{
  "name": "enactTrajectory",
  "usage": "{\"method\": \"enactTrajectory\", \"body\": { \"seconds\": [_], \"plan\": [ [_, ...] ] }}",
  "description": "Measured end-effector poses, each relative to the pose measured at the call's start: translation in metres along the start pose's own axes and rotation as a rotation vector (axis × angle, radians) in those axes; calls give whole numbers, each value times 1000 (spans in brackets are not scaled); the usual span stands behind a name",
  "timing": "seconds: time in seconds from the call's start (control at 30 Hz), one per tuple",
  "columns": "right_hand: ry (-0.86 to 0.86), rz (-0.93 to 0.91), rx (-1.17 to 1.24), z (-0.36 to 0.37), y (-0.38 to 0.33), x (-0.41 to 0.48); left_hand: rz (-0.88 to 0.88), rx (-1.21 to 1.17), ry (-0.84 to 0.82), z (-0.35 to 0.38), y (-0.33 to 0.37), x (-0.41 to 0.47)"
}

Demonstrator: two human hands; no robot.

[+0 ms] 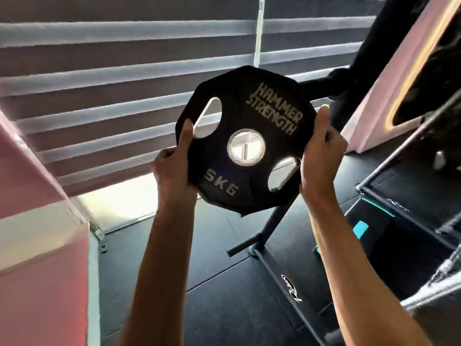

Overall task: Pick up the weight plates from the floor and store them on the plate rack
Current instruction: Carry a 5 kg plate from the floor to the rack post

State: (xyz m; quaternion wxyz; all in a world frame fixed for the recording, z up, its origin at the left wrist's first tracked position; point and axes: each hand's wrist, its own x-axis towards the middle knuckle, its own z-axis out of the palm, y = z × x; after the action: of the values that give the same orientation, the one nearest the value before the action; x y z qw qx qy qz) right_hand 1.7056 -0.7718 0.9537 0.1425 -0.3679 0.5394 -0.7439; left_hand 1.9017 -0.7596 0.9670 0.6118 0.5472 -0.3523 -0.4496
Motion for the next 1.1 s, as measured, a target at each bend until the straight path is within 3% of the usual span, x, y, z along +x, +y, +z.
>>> {"method": "enactTrajectory", "body": {
  "seconds": [0.27,0.73,1.0,1.1],
  "plan": [
    [251,-82,57,41,17,49,-43,-39,-191,57,6,103],
    [757,-283,-99,68,-7,43,-193,-227,-763,113,31,191],
    [853,-298,-248,65,11,46,-229,-291,-874,145,11,202],
    [817,-352,-261,60,15,61,-244,-306,-889,169,1,205]
  ]
}}
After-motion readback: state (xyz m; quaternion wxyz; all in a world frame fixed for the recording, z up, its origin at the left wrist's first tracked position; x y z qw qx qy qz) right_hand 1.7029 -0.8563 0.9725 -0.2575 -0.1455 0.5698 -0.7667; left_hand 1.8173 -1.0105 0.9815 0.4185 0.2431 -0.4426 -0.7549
